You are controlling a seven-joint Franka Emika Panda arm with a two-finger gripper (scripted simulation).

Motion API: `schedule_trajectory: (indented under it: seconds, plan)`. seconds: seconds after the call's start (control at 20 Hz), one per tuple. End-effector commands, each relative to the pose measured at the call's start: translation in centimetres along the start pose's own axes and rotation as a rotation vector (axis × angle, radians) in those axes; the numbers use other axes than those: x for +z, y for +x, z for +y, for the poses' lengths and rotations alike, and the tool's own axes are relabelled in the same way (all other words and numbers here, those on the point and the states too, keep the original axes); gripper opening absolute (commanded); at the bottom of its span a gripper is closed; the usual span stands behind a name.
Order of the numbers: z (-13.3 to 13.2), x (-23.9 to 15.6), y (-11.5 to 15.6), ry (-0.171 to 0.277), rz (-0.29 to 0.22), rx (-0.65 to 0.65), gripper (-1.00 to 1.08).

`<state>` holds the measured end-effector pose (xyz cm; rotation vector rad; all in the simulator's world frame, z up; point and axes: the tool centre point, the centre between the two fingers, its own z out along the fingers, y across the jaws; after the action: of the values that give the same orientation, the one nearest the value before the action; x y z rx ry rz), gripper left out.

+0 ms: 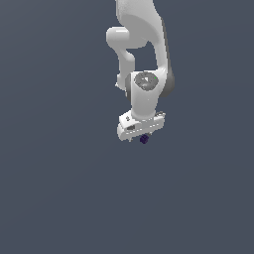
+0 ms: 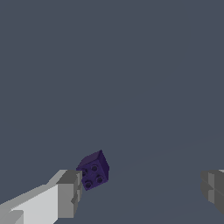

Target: Pick up the object and move it to a goal position.

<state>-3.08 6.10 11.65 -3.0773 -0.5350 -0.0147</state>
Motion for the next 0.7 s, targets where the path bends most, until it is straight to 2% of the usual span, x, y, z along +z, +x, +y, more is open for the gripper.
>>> schedule_trajectory:
  seconds: [0.0, 0.35, 0.65]
  plan:
    - [-1.0, 1.1, -0.7, -0.005, -0.004, -0.095, 1.00]
    - [-3.3, 3.3, -2.4, -0.012, -0.012, -0.301, 1.00]
    - [-4.4, 4.2, -3.3, -0.013, -0.015, -0.399, 1.00]
